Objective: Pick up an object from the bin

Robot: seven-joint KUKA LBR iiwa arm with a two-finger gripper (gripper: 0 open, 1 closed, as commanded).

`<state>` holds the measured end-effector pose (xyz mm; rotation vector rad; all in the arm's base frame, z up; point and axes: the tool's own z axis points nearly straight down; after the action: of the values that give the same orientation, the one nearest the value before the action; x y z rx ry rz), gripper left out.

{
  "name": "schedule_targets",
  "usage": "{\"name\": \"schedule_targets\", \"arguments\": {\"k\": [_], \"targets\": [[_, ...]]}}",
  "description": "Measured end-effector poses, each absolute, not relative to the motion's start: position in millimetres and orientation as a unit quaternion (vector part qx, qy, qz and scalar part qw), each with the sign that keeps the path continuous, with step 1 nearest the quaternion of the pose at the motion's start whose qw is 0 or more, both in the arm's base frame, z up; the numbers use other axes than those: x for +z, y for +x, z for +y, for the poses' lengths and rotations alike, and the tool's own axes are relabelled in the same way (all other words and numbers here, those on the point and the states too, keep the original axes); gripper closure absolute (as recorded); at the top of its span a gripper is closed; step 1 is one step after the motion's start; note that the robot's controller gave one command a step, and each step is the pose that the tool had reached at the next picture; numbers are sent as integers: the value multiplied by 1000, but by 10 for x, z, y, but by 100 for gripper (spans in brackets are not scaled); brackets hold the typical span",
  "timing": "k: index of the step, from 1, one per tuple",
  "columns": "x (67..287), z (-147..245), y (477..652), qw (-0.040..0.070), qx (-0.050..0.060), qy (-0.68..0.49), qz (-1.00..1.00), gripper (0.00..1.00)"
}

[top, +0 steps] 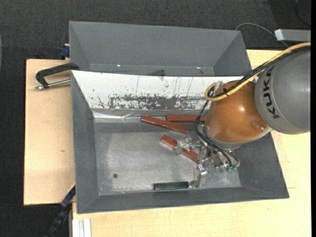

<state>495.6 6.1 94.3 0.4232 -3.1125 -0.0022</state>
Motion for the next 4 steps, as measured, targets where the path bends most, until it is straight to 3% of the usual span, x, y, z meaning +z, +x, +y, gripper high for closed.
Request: {"name": "schedule_targets", "arguments": {"k": [1,2,3,4], "targets": [[885,-179,4957,-1,0,252,-968,0],[1132,-443,4977,-1,-1,181,-984,0],[947,-314,5425,-5,1,202,-979,0],[711,-406,5022,0,-1,120,-993,100]]}}
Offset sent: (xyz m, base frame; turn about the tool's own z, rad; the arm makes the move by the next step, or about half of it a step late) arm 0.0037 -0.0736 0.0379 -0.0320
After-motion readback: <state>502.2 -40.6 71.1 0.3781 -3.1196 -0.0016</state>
